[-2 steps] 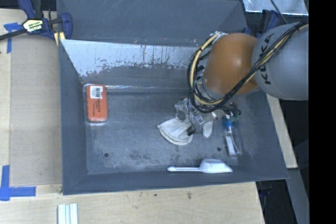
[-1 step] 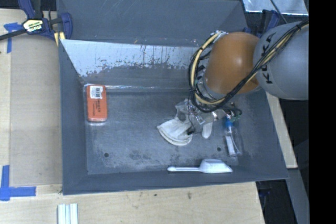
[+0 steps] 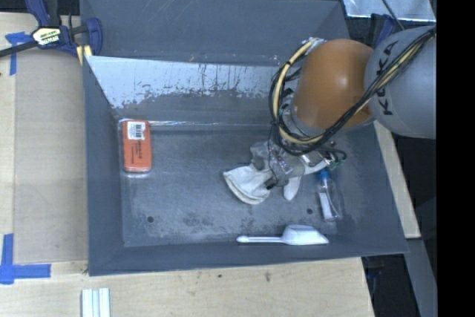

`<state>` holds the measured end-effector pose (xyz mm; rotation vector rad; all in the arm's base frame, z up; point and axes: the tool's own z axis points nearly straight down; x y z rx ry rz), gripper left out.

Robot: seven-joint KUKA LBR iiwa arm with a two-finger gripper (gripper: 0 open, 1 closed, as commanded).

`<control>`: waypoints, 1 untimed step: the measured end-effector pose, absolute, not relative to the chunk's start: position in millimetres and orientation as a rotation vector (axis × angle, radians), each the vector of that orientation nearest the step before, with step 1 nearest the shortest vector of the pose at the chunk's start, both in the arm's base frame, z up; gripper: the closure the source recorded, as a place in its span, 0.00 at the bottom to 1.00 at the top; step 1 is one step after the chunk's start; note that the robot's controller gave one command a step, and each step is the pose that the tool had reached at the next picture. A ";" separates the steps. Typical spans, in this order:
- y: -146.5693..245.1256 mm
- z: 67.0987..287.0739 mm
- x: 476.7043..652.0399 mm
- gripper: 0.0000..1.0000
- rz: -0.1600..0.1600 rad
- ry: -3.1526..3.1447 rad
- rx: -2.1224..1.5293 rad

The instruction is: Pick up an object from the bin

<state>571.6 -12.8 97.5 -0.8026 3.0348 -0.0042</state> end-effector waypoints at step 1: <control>-12.3 114.6 572.8 1.00 -0.004 3.032 -0.802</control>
Offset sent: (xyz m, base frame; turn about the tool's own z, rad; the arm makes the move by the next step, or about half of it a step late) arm 0.0000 -0.0001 0.0027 0.0000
